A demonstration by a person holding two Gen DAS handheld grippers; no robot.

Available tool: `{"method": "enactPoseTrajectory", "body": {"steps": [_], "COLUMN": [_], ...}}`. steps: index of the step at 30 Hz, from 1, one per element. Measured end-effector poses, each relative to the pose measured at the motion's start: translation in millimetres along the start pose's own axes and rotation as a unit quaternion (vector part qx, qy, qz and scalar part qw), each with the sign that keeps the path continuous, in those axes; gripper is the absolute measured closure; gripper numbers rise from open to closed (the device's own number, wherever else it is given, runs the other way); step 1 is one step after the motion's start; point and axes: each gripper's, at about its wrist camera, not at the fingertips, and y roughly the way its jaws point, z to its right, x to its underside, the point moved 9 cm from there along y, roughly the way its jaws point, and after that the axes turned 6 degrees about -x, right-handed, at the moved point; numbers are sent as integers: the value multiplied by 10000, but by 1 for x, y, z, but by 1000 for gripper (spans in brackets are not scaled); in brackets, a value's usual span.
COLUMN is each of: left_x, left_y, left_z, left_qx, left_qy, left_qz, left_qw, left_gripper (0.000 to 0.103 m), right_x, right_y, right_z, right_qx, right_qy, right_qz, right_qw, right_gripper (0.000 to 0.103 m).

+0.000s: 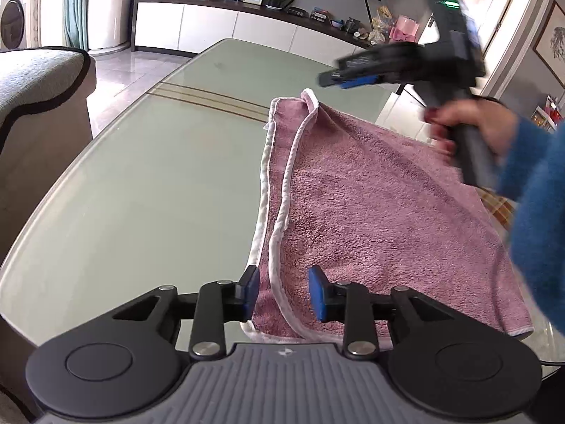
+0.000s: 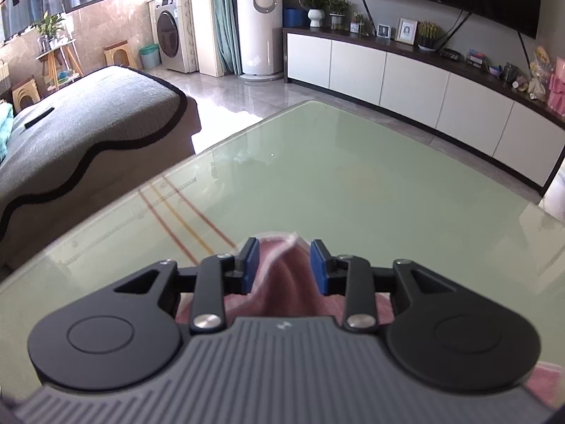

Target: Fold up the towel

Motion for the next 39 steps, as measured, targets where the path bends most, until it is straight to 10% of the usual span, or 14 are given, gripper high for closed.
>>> {"method": "enactPoseTrajectory", "body": {"steps": [8,12,17,27,39], "left_x": [6,5,1,-10,-3], "left_y": [2,2,-4,-34,-13], "left_z": [5,5,-2,-12,-42], "left_qx": [-103,-234,-348,-622,-1044], "left_qy": [72,57,-7,-168,-317], "left_qz": [-42,3,175,641,173], "left_qw": [9999,9997,9992,9959,9939], "left_gripper": [72,95,99,99,97], "right_x": [63,94,139,138,156], "right_y": [-77,-101,-122,-120,-97], "right_z": [66,97,112,87,84], "right_qx": [505,768,832,645,531], "right_qy": [587,999,1420,1099,892], "right_qz": [-173,-271,-402,-367,-596], "right_qw": [9969,9917,9856,9912,9928], "right_gripper": [65,64,64,59,54]}}
